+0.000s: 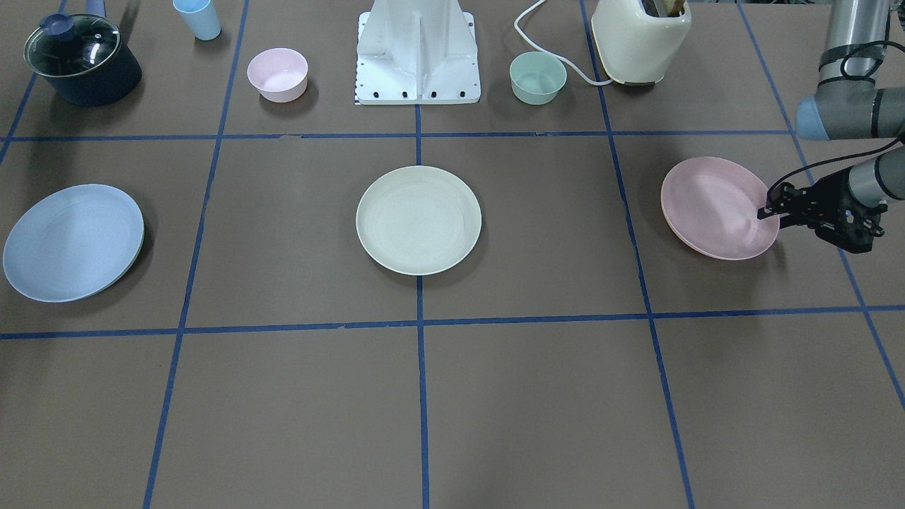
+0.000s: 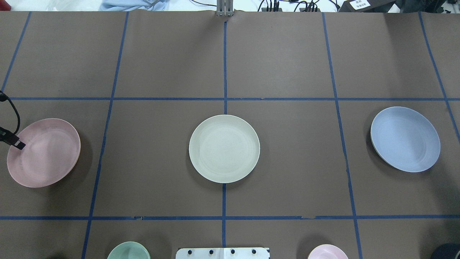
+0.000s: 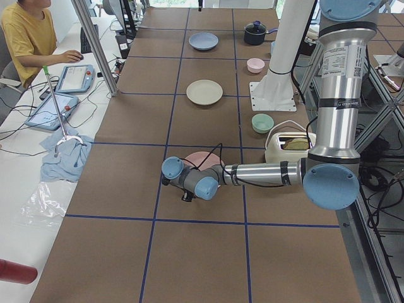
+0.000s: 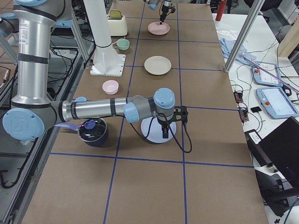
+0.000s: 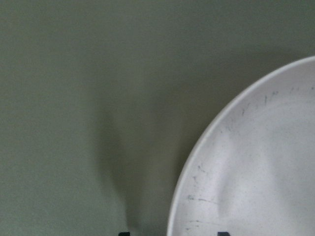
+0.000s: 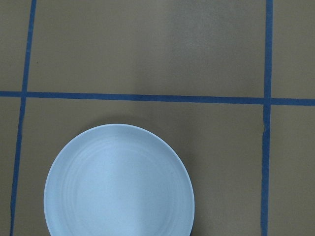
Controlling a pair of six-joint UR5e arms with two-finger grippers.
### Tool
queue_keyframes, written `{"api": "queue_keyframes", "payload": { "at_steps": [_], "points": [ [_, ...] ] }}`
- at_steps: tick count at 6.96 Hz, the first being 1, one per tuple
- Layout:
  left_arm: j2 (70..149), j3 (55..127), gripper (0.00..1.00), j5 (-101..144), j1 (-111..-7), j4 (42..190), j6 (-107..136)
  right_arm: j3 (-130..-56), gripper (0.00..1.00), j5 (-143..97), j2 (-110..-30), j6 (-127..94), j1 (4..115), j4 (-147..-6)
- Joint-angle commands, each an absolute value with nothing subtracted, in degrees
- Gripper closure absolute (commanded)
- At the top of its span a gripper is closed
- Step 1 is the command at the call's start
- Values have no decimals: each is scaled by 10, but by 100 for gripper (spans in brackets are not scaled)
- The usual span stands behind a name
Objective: Stack three plates with pink and blue
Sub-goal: 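Lower the left gripper and grasp the rim of the pink plate, then lift the pink plate with the left gripper and carry it over the cream plate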
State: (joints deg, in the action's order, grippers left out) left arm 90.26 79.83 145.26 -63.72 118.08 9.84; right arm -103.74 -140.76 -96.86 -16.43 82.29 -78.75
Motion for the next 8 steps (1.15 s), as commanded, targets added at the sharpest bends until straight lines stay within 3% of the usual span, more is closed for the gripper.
{"api": "queue_keyframes", "payload": {
  "at_steps": [1,3,6,8],
  "points": [
    [903,798,100,1452,-635,1181,98,-1038,0,-1411,-969,-164,823,-787],
    [903,814,100,1452,-636,1180,108,-1038,0,-1414,-969,-164,823,-787],
    [907,959,100,1494,-635,1174,341,-1038,0,-1419,-967,-164,818,-787],
    [989,980,100,1509,-613,1175,490,-1038,0,-1421,-966,-165,815,-787]
  ]
}}
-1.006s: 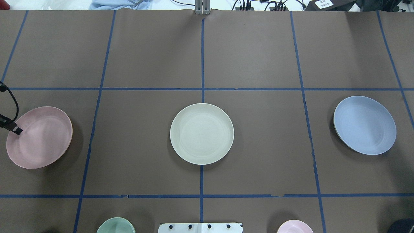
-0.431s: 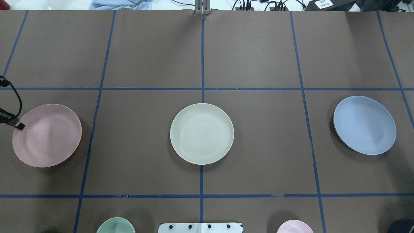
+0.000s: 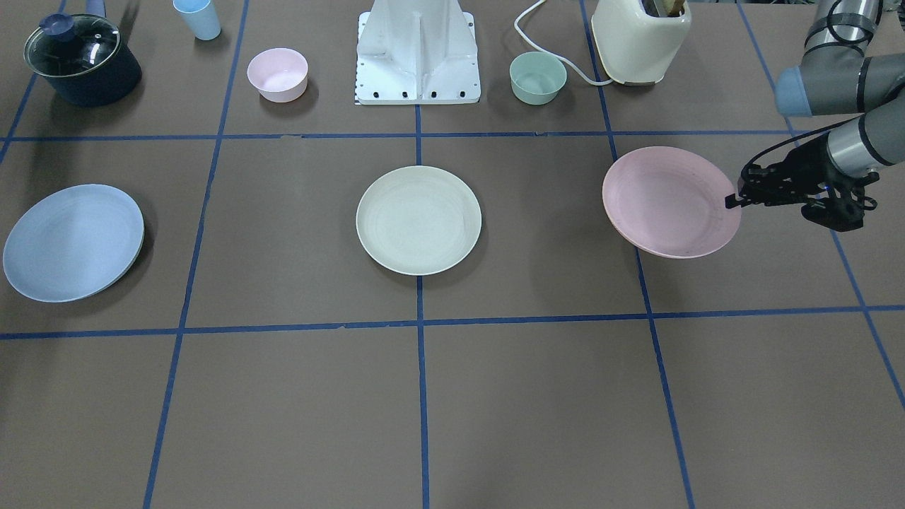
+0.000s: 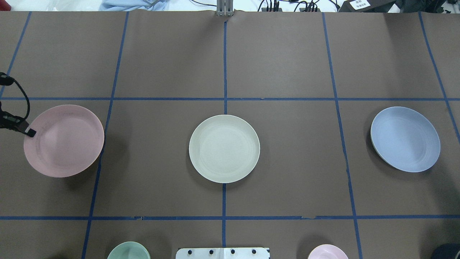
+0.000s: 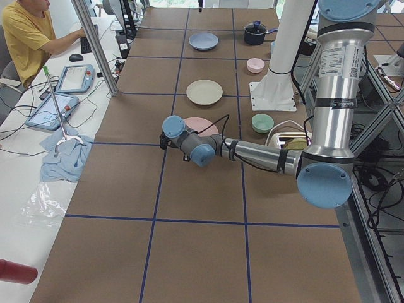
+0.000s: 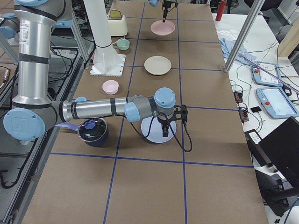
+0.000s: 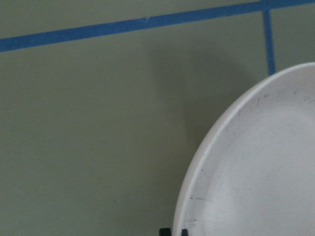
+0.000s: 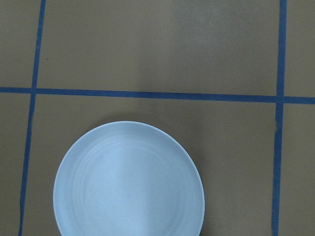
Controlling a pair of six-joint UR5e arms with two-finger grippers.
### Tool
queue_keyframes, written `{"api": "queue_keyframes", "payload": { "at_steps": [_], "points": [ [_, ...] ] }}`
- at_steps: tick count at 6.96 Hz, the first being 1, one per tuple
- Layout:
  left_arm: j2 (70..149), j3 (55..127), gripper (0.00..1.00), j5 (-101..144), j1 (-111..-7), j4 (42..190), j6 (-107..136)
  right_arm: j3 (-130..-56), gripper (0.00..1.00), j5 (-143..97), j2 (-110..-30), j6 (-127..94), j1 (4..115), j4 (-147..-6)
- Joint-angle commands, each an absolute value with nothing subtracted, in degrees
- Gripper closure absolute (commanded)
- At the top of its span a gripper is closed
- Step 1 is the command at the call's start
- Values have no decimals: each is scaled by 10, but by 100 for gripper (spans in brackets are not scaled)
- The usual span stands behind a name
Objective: Stack three plates with pink and blue
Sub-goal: 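Lift the pink plate with the left gripper and carry it over the cream plate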
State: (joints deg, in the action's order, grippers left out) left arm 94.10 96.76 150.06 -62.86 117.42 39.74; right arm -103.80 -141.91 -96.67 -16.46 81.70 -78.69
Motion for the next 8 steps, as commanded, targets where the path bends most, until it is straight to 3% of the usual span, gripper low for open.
{"api": "queue_keyframes", "payload": {
  "at_steps": [1,4,8],
  "points": [
    [1045,976,100,1501,-565,1173,572,-1039,0,-1423,-964,-165,813,-787],
    [1190,912,100,1440,-439,1176,737,-1038,0,-1420,-961,-167,797,-786],
    [1230,875,100,1328,-362,1219,741,-1038,0,-1421,-961,-167,792,-787]
  ]
}}
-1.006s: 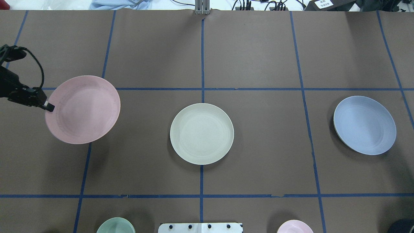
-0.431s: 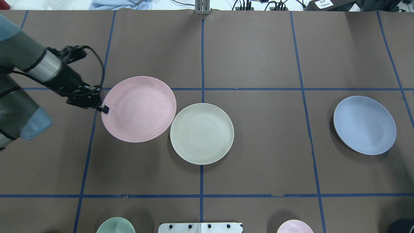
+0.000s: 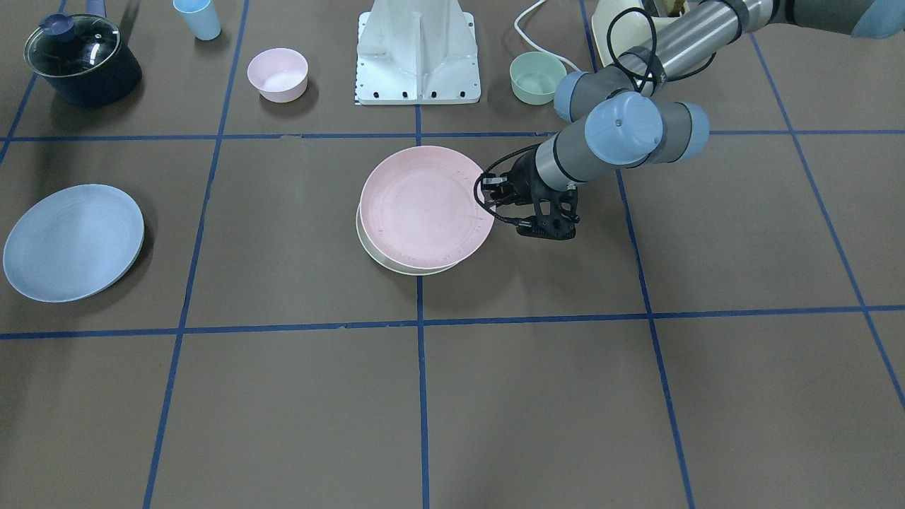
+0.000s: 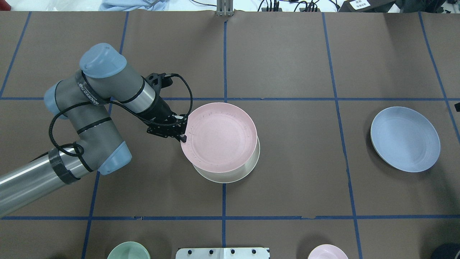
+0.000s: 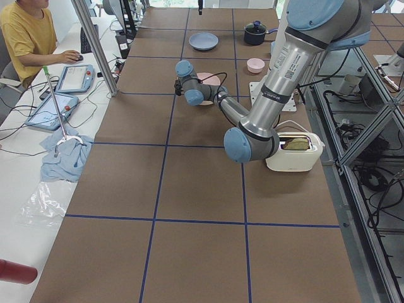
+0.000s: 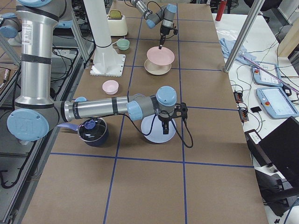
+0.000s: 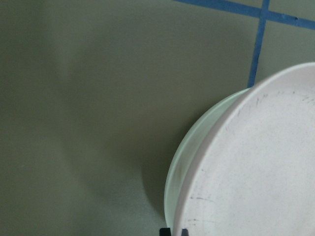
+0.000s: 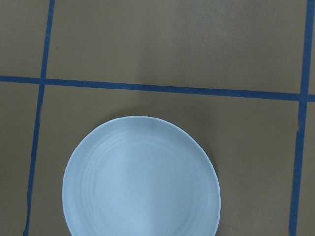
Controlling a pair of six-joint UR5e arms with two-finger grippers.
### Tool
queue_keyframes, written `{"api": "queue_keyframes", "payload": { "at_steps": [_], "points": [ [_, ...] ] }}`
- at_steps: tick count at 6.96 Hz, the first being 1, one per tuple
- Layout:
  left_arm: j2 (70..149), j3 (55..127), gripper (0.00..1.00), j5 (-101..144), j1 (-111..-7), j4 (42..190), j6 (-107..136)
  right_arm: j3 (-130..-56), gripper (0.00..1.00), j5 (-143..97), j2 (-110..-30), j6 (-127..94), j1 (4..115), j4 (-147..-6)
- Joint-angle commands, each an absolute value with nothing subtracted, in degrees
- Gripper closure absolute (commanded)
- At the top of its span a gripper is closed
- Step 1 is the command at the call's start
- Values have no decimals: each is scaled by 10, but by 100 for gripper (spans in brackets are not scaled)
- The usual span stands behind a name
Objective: Stack three plates with pink and blue
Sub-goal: 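Lift the pink plate with the left gripper and carry it over the cream plate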
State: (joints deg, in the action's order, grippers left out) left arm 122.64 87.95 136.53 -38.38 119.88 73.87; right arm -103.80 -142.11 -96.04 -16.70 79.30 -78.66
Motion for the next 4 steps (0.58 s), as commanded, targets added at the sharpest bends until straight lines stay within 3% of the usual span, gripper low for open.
{"api": "queue_keyframes", "payload": {
  "at_steps": [1,4],
  "points": [
    [1230,875,100,1324,-360,1221,739,-1038,0,-1421,-961,-167,791,-787],
    [1230,871,100,1323,-358,1231,739,-1041,0,-1421,-961,-168,791,-786]
  ]
}}
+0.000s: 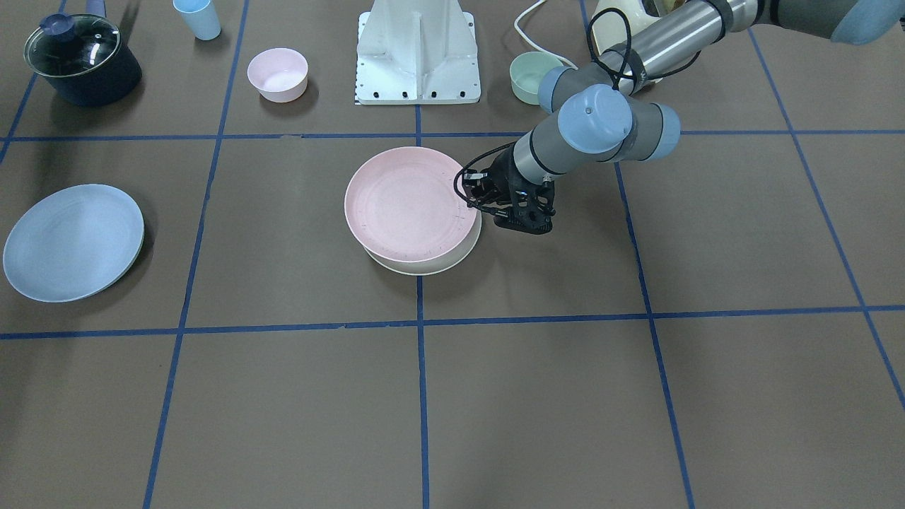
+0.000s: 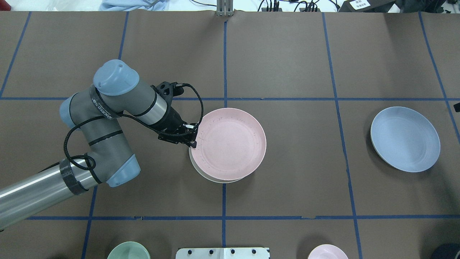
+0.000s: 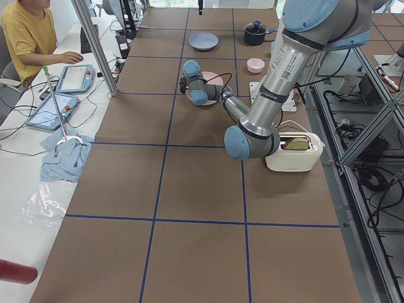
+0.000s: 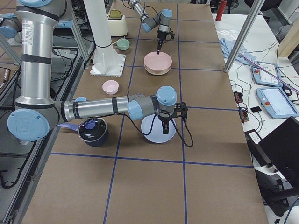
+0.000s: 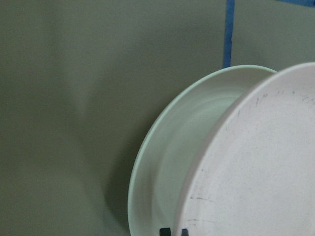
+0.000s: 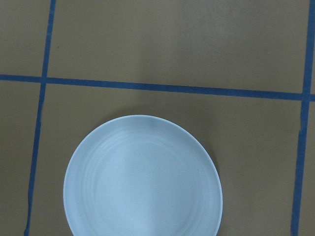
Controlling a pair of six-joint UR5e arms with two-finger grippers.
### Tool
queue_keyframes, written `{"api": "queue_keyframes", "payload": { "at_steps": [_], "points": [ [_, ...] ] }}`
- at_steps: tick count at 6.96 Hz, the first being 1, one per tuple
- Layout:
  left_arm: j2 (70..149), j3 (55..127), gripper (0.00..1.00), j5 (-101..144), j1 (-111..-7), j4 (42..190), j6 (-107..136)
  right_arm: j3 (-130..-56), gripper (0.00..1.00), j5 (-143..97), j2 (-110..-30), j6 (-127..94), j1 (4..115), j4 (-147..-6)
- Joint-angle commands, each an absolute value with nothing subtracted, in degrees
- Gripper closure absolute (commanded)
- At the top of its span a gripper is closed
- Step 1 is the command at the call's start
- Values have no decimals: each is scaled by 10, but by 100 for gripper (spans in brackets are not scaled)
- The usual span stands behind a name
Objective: Stack three plates with pink and blue
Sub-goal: 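Lift the pink plate with the left gripper and carry it over the cream plate, then lower the pink plate onto the cream plate and open the left gripper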
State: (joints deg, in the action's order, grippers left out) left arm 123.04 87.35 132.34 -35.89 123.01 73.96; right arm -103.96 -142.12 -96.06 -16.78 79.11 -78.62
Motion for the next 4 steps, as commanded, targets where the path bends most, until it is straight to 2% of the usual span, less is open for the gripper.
{"api": "queue_keyframes", "payload": {
  "at_steps": [1,3,4],
  "points": [
    [1230,870,84,1323,-352,1230,739,-1041,0,-1422,-961,-168,791,-787],
    [1230,873,17,1314,-352,1231,738,-1040,0,-1423,-961,-168,791,-787],
    [1230,878,17,1311,-352,1232,738,-1040,0,-1423,-961,-168,788,-787]
  ]
}}
